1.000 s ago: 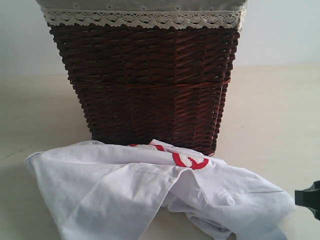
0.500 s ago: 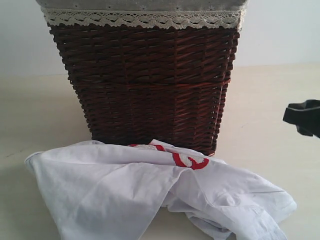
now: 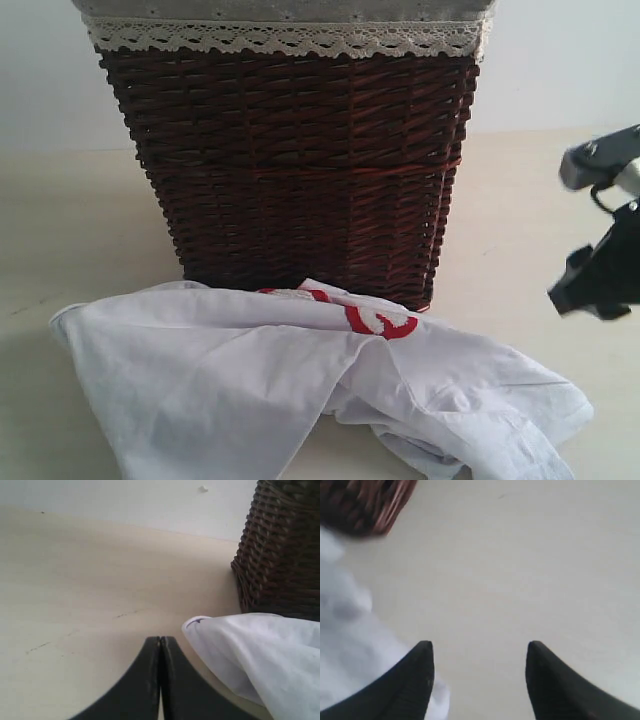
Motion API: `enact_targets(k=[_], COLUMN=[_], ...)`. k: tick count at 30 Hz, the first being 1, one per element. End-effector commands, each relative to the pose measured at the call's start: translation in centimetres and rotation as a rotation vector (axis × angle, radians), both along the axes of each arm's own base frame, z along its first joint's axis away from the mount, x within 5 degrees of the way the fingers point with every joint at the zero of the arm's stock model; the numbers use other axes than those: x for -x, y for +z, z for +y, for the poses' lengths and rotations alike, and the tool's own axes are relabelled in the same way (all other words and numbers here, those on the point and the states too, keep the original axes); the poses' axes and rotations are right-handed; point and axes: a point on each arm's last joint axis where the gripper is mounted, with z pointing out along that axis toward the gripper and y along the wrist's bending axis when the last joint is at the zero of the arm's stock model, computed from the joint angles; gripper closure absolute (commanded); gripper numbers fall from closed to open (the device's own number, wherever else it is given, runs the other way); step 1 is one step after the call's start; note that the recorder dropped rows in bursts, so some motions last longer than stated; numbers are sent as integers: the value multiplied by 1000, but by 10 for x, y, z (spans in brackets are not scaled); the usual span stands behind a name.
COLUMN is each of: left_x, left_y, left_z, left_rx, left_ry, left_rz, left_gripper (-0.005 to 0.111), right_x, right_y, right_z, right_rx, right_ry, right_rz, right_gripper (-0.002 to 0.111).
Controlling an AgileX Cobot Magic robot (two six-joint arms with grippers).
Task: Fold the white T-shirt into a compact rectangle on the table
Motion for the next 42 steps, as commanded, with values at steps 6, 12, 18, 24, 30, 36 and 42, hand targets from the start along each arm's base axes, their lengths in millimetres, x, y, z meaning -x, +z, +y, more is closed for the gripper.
enact_targets(k=[6, 12, 18, 24, 30, 36, 42], left_x=[0, 0, 0, 0, 0, 0, 0], left_y=[-1, -1, -1, -1, -1, -1, -1], left_z=[0, 0, 0, 0, 0, 0, 0], left_rx=[2, 2, 2, 2, 2, 2, 2], left_ry=[-1, -1, -1, -1, -1, -1, -1], left_rz=[-5, -5, -5, -5, -5, -5, -5], left_gripper=[105, 105, 105, 105, 105, 105, 105], right_x=[-3, -5, -2, -16, -35, -54, -87], right_y=[-1, 1, 3, 12, -4, -23, -15], right_z=[12, 18, 30, 59, 70, 74, 78], right_rx=[-10, -23, -78, -455, -663, -691, -681], right_ry=[241, 351, 554, 589, 550, 542, 560], right_rz=[-6, -54, -102, -306, -372, -321, -380], right_gripper=[54, 73, 107, 107, 107, 107, 107])
